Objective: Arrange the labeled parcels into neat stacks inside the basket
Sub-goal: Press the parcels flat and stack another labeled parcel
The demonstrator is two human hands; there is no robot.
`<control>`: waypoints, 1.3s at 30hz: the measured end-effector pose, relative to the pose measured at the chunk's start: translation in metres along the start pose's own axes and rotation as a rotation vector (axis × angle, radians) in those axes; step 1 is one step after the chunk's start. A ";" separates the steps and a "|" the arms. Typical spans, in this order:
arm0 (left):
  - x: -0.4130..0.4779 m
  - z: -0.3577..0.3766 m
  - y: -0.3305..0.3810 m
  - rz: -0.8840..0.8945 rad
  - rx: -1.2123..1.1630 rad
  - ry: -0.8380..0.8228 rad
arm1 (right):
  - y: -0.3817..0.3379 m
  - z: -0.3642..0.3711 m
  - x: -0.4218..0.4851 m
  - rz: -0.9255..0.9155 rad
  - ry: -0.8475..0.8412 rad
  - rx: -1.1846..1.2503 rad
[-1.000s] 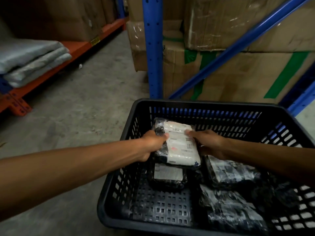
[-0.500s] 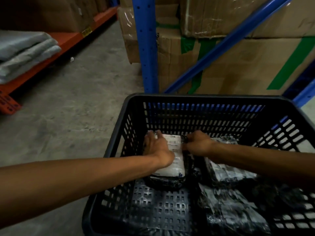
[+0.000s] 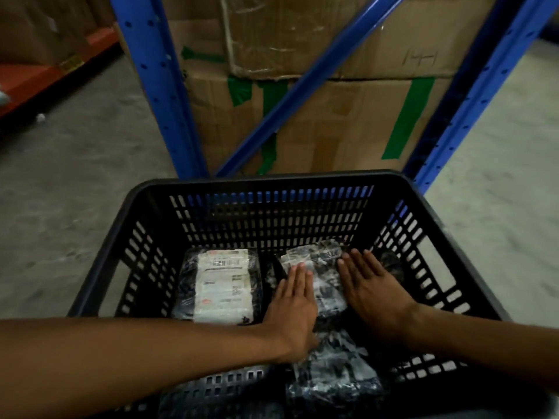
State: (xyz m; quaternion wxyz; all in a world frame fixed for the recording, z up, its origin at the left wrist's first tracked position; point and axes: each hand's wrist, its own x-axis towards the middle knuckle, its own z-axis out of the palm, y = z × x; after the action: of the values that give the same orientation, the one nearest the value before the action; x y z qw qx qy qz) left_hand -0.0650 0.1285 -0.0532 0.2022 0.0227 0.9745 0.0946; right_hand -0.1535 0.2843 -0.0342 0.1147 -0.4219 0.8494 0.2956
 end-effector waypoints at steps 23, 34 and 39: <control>-0.079 -0.110 -0.105 -0.646 -1.443 0.126 | -0.030 -0.103 0.007 0.178 -0.125 2.097; -0.079 -0.089 -0.144 -0.532 -0.832 0.256 | -0.102 -0.121 0.067 0.005 -0.075 1.700; -0.064 -0.092 -0.136 -0.598 -0.528 0.222 | -0.082 -0.112 0.082 -0.019 -0.153 1.612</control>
State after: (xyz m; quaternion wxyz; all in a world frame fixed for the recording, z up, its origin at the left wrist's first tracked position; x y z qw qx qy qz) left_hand -0.0440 -0.0262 0.0285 0.1134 -0.3243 0.8963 0.2803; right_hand -0.1337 0.1252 -0.0149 0.4437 -0.1954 0.7876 -0.3803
